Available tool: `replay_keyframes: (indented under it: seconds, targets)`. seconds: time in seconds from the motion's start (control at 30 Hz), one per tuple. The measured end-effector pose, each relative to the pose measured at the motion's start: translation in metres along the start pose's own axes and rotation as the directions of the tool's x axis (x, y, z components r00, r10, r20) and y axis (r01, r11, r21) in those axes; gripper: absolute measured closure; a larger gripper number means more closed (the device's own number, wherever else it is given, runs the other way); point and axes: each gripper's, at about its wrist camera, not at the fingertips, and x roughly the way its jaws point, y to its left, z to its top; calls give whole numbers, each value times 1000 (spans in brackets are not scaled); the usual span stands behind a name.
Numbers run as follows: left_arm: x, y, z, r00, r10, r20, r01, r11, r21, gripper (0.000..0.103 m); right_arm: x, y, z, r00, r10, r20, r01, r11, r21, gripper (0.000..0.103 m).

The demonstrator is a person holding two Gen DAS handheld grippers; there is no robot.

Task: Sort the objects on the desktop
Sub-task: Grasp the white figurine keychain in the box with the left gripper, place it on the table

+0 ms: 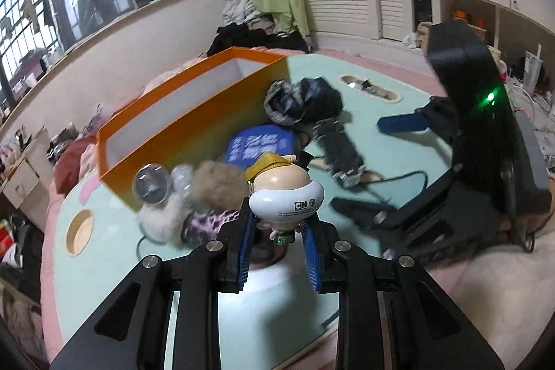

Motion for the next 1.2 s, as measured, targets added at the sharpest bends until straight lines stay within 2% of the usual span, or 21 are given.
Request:
replay_keyframes:
  seconds: [0.07,0.23,0.3,0.37,0.5,0.6,0.7,0.77,0.9,0.97,1.03,1.1,1.2]
  targets:
    - [-3,9,-5,1000,9,2,-9,1000,-18,76,1,1,0,1000,0,0,0,1000,0,0]
    - [7,29,-2,996,86,10,-84,993,-81,76,0,0,-1,1000,0,0,0,1000,0,0]
    - [14,35,3,997,70,17,-68,991,-112,75,0,0,-1,1000,0,1,0,1000,0,0]
    - [23,40,11,999,38,19,-35,990,-139,62,0,0,-1,1000,0,1,0,1000,0,0]
    - [37,59,18,1000,0,18,4,964,-266,50,1,1,-1,1000,0,0,0,1000,0,0]
    - [27,72,17,997,1,79,25,944,-328,45,0,0,-1,1000,-1,1,1,1000,0,0]
    - [4,80,11,991,9,131,33,947,-318,41,0,1,-2,1000,-1,0,1,1000,1,0]
    - [-11,82,6,991,22,134,17,959,-283,40,0,0,-2,1000,-1,0,1,1000,1,0]
    - [-36,75,-10,996,-11,92,26,986,-163,39,1,1,-2,1000,-1,0,1,1000,1,0]
    - [-43,67,-24,998,-9,59,15,994,-107,30,1,1,-2,1000,-2,1,2,1000,1,0]
    - [-50,58,-45,999,6,43,-3,998,-66,28,1,0,-2,1000,-2,0,2,1000,0,0]
    - [-47,55,-65,1000,-8,26,10,995,-95,27,1,0,-3,1000,-1,0,1,1000,0,0]
    - [-30,52,-85,997,-68,20,71,977,-201,27,1,1,-2,1000,0,0,0,1000,0,0]
